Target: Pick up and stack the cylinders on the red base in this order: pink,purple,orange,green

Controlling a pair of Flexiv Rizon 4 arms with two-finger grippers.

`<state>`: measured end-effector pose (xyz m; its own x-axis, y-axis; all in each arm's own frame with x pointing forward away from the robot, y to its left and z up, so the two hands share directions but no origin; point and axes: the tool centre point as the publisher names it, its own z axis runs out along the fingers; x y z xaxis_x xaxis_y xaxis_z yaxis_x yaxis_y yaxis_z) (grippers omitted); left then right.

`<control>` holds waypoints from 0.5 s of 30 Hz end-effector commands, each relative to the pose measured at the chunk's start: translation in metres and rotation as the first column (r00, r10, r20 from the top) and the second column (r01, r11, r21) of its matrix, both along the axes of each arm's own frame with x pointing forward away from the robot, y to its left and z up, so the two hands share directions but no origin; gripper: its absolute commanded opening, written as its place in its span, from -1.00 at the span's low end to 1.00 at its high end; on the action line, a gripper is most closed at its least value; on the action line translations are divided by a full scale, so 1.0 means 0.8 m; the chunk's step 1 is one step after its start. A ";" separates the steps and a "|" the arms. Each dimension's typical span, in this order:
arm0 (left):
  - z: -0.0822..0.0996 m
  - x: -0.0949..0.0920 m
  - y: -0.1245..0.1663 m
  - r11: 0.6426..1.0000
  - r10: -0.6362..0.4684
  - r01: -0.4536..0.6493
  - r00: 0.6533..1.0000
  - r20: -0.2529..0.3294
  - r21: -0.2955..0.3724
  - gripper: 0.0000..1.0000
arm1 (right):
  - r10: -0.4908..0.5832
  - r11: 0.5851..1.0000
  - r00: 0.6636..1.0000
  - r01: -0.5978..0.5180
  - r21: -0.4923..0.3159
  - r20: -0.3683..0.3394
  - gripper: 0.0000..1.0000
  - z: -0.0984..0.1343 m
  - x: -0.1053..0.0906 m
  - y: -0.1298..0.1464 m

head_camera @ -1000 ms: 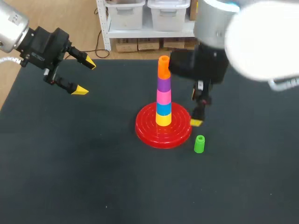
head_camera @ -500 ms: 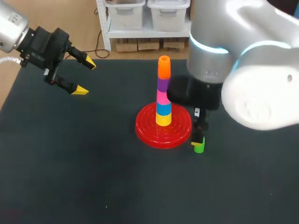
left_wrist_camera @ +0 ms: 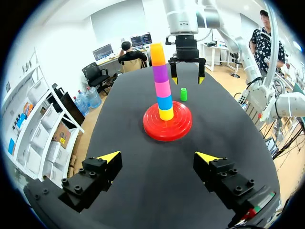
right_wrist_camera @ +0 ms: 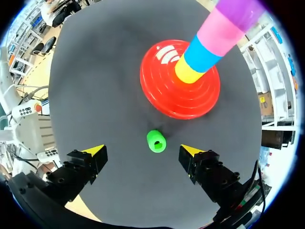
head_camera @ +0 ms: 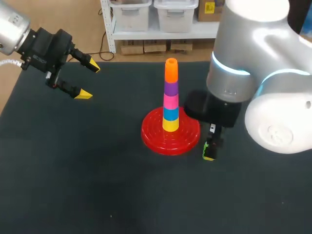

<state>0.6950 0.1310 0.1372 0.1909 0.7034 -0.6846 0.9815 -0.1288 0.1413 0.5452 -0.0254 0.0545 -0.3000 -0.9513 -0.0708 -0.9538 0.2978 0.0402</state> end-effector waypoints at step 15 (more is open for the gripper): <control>-0.001 0.001 0.000 1.000 -0.001 0.001 1.000 0.000 0.001 1.00 | -0.021 0.999 1.000 0.021 -0.033 -0.010 1.00 -0.038 0.009 -0.001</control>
<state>0.6950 0.1310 0.1372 0.1909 0.7034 -0.6846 0.9815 -0.1288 0.1413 0.5501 -0.0288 0.0272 -0.3202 -0.9466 -0.0392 -0.9470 0.3187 0.0399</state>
